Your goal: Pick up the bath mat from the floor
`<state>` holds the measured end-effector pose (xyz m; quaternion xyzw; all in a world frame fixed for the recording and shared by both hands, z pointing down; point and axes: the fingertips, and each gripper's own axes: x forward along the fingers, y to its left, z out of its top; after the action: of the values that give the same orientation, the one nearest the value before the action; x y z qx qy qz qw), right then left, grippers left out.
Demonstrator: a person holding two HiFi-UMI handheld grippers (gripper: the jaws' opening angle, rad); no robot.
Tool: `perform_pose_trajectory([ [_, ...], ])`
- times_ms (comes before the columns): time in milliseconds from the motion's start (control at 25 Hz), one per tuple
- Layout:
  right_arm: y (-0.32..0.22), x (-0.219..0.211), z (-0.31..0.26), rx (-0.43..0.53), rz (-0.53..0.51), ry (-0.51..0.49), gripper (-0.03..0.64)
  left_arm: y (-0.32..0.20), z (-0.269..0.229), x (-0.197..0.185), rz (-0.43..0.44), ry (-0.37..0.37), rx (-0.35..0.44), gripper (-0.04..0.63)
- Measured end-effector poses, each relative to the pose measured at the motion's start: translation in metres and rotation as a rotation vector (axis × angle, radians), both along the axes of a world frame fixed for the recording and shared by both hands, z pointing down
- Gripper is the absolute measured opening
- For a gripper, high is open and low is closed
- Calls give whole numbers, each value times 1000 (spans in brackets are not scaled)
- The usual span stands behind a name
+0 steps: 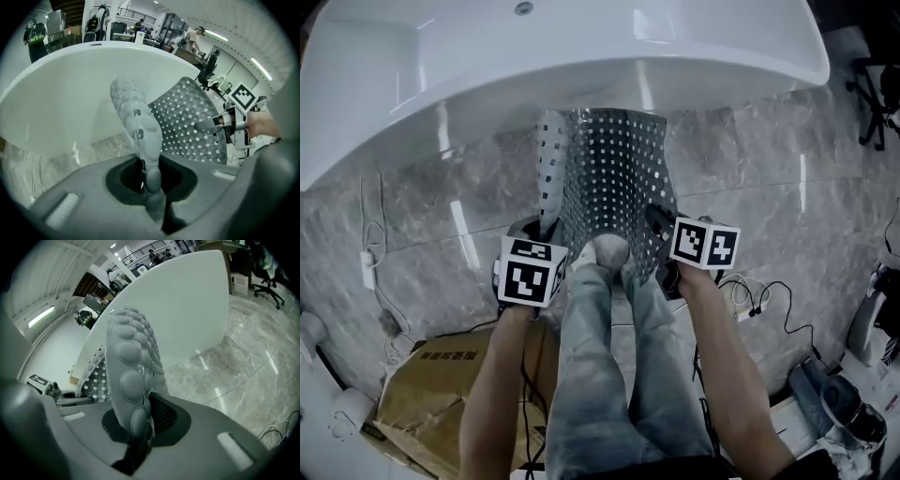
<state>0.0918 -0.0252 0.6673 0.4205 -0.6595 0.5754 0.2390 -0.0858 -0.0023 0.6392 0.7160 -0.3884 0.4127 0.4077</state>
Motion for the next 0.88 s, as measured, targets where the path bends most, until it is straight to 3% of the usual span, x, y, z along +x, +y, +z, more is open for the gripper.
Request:
perform_pose_trajectory([
  [240,2,-4,-71,31,4,-5,21,10,-77,3,5,9,48,37],
  [440,0,-16,-134,62,-28,-32,21,9,-141,7,20,24,138,36],
  [560,2,-27,-177,90,-64,-53,21,21,-179,6,2,16,133,35],
  [720,2,-39,-222,135,-101,-73,21,19,-227,8,3,15,212,34],
  [880,-10,-54,-261,182,-119,-120,21,9,-263,-1,2,-20,242,32],
])
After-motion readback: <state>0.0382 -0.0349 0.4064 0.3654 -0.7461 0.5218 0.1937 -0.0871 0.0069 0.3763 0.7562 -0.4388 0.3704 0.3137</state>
